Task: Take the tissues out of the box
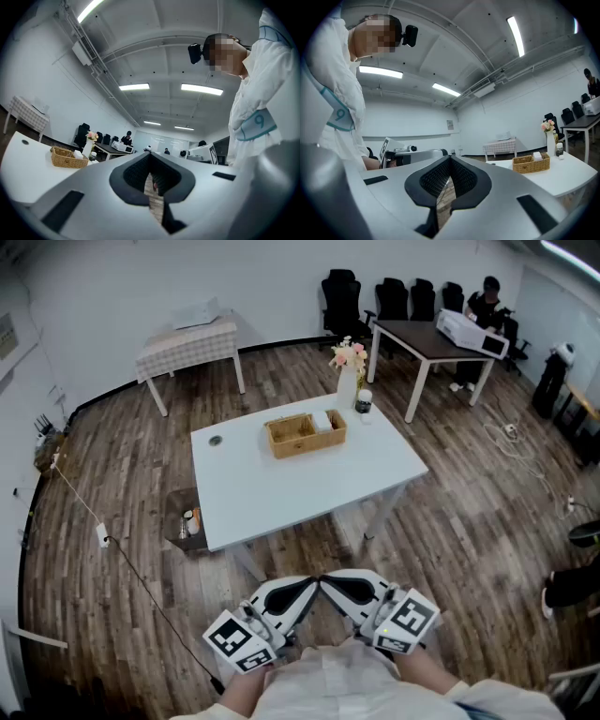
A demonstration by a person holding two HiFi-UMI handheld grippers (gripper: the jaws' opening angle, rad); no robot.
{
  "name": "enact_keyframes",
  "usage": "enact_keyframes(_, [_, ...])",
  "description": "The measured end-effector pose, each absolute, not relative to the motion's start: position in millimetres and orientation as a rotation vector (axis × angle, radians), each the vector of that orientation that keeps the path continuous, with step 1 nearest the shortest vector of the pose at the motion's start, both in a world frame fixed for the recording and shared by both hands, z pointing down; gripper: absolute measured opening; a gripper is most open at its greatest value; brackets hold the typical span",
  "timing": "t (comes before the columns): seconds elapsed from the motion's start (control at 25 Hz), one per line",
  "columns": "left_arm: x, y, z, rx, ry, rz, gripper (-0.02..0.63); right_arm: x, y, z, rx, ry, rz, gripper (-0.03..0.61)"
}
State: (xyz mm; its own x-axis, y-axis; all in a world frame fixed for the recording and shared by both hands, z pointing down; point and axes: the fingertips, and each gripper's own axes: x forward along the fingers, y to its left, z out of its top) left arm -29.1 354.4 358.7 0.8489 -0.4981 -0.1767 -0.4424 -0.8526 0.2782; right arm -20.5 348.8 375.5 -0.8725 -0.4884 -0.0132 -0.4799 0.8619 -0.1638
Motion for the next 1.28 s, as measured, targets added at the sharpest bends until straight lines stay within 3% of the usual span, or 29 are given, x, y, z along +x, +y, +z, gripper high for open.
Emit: enact_keyframes(1.28, [-39.4,331.5,367.3,2.749,-0.738,-0.347,-0.002,-30.3,325.8,383.3,-0.774,2.945,-0.341,0.032])
